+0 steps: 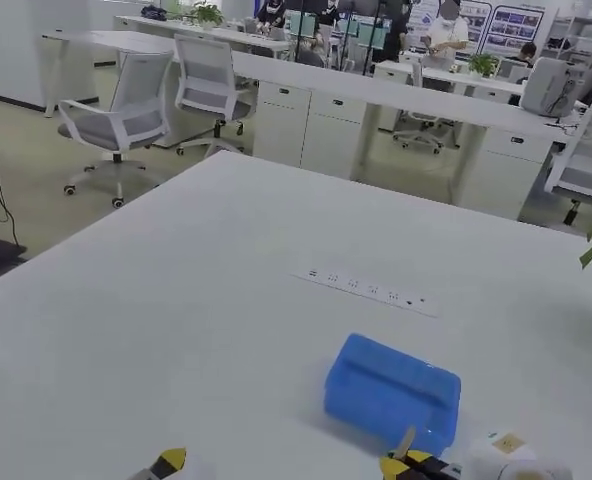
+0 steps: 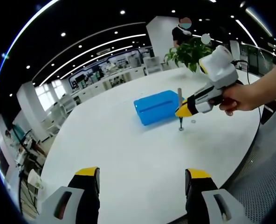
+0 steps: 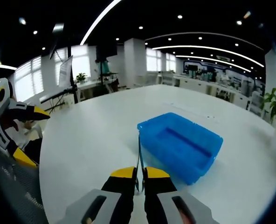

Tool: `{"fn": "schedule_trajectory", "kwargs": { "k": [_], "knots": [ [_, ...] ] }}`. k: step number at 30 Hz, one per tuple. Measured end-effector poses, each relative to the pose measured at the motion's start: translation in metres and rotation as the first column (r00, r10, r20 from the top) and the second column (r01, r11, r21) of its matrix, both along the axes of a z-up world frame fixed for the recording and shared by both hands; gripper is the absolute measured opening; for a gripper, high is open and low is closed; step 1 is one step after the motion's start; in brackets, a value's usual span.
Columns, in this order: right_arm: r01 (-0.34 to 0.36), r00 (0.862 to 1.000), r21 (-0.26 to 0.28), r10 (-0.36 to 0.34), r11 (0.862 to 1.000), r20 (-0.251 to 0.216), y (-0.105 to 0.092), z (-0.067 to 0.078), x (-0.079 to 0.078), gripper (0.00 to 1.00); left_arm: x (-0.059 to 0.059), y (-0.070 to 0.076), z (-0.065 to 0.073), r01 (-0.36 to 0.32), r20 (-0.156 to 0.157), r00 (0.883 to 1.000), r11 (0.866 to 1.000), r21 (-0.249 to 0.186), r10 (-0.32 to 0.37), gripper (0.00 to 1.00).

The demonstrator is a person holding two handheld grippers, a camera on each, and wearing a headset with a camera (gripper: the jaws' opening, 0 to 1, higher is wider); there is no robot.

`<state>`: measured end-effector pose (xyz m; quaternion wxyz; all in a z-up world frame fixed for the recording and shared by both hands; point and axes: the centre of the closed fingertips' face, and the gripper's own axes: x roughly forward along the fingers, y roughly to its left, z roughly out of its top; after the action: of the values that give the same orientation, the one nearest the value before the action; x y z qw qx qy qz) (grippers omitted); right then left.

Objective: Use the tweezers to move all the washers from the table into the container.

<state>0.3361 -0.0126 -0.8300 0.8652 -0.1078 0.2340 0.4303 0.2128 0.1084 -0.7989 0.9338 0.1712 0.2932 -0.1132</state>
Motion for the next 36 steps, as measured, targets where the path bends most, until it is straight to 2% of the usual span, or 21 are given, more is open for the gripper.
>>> {"fn": "schedule_trajectory", "kwargs": {
  "k": [6, 11, 13, 27, 36],
  "knots": [
    [0.010, 1.000, -0.003, -0.010, 1.000, 0.018, -0.0029, -0.0001, 0.0017, 0.03, -0.0003, -0.0005, -0.0008, 0.003, -0.005, 1.000, 1.000, 0.001, -0.003, 0.76],
    [0.015, 0.999, -0.002, -0.015, 1.000, 0.038, -0.0043, -0.0015, -0.0034, 0.03, -0.0003, -0.0002, -0.0013, 0.002, -0.007, 1.000, 1.000, 0.005, -0.002, 0.76],
    [0.030, 0.999, 0.013, -0.030, 0.999, 0.023, -0.0060, -0.0013, -0.0026, 0.03, -0.0005, -0.0001, -0.0017, 0.002, -0.009, 1.000, 1.000, 0.006, -0.002, 0.76],
    [0.045, 0.999, 0.000, -0.045, 0.999, -0.004, -0.0058, -0.0018, -0.0002, 0.02, -0.0006, 0.0007, -0.0010, -0.003, -0.006, 1.000, 1.000, 0.006, 0.003, 0.76],
    [0.054, 0.997, -0.002, -0.054, 0.999, -0.048, -0.0069, -0.0020, 0.0015, 0.02, -0.0008, 0.0006, -0.0010, -0.001, -0.007, 1.000, 1.000, 0.008, 0.001, 0.76]
  ]
}}
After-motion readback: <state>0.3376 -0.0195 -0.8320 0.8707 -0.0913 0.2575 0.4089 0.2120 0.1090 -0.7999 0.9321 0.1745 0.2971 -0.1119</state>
